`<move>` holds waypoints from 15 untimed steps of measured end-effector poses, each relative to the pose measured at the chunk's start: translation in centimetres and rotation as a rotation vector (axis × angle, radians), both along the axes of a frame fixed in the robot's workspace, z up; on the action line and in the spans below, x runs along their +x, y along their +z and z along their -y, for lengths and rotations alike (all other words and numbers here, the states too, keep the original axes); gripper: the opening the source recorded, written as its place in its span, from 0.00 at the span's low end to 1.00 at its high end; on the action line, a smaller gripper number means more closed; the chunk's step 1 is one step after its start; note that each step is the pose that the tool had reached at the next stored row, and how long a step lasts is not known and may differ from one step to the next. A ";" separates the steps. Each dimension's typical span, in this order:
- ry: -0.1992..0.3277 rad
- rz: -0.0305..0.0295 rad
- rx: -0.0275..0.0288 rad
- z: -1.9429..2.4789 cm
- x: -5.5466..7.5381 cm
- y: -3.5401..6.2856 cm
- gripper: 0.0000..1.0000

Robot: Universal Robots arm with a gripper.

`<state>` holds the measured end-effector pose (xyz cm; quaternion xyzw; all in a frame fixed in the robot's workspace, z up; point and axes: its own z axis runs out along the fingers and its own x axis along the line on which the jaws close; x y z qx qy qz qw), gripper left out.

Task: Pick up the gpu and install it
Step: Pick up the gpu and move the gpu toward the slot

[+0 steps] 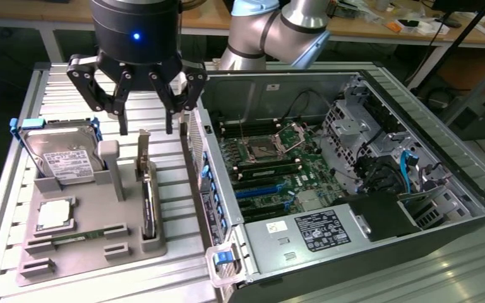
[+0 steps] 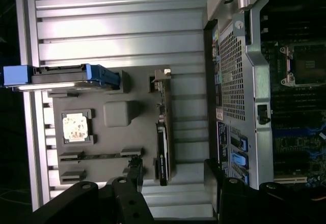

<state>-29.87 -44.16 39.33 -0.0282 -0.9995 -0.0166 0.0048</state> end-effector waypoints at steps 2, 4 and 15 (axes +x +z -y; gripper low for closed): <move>0.000 0.0000 0.0000 0.23 0.0 0.00 0.60; 0.000 0.0000 0.0000 0.50 0.0 0.00 0.60; 0.000 0.0000 0.0000 1.87 0.0 0.00 0.60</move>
